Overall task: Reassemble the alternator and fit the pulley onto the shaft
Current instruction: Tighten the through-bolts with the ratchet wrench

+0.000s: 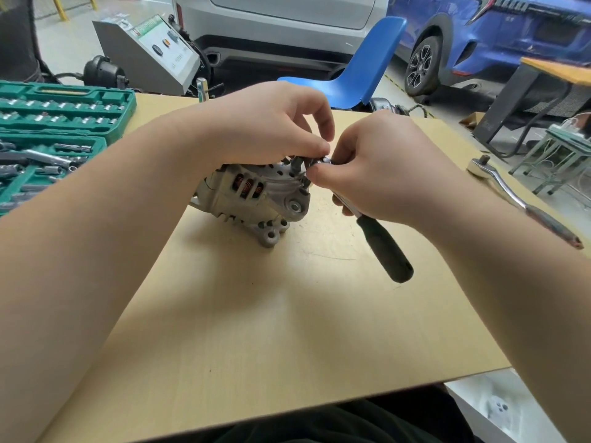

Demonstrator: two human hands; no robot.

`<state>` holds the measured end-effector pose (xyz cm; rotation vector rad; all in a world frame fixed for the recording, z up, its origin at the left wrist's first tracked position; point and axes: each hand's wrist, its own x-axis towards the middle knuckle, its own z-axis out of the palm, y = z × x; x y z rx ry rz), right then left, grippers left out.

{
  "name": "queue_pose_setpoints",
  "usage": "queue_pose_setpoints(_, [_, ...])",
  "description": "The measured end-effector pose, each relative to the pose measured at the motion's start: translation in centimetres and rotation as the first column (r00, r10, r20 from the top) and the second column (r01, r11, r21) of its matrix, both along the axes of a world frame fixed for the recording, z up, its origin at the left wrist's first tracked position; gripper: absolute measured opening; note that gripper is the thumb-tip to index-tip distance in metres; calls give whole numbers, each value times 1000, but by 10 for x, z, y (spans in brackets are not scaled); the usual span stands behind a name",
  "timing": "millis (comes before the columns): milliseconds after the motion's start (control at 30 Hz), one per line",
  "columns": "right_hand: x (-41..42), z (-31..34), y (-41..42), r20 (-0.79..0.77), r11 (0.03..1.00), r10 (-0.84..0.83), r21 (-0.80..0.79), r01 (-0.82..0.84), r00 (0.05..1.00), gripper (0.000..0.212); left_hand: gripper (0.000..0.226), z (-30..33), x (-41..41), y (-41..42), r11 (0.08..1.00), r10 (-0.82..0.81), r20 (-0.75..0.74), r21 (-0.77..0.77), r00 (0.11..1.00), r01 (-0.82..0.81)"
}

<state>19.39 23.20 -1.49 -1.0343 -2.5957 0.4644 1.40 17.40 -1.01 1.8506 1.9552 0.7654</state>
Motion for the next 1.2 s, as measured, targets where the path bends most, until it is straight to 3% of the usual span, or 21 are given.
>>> queue_pose_setpoints(133, [0, 4, 1, 32, 993, 55, 103, -58, 998, 21, 2, -2, -1, 1, 1000, -15, -19, -13, 1000, 15])
queue_pose_setpoints(233, [4, 14, 10, 96, 985, 151, 64, -157, 984, 9, 6, -1, -2, 1, 1000, -6, -2, -18, 1000, 6])
queue_pose_setpoints(333, [5, 20, 17, 144, 973, 207, 75, -219, 968, 15, 11, 0, 0, 1, 1000, 11, 3, -26, 1000, -11])
queue_pose_setpoints(400, [4, 19, 17, 130, 977, 186, 80, -197, 974, 12, 8, 0, 2, 1, 1000, 7, 10, -29, 1000, -6])
queue_pose_setpoints(600, [-5, 11, 11, 100, 996, 33, 84, -41, 994, 33, 7, -1, 1, -2, 1000, -8, 2, -18, 1000, 9])
queue_pose_setpoints(800, [-1, 19, 15, 178, 978, 168, 92, -187, 969, 15, 6, 1, 1, -4, 1000, -7, 0, -24, 1000, 7])
queue_pose_setpoints(933, [-1, 25, 20, 183, 964, 230, 92, -249, 956, 16, 9, 2, 1, -6, 999, 14, 38, -41, 999, -12])
queue_pose_setpoints(1100, [-7, 18, 16, 174, 994, 86, 50, -96, 981, 36, 13, 5, 6, -8, 998, 57, 70, -24, 996, -56])
queue_pose_setpoints(1200, [-10, 14, 12, 158, 997, 60, 36, -66, 986, 38, 12, 4, 8, -6, 997, 76, 57, -25, 995, -75])
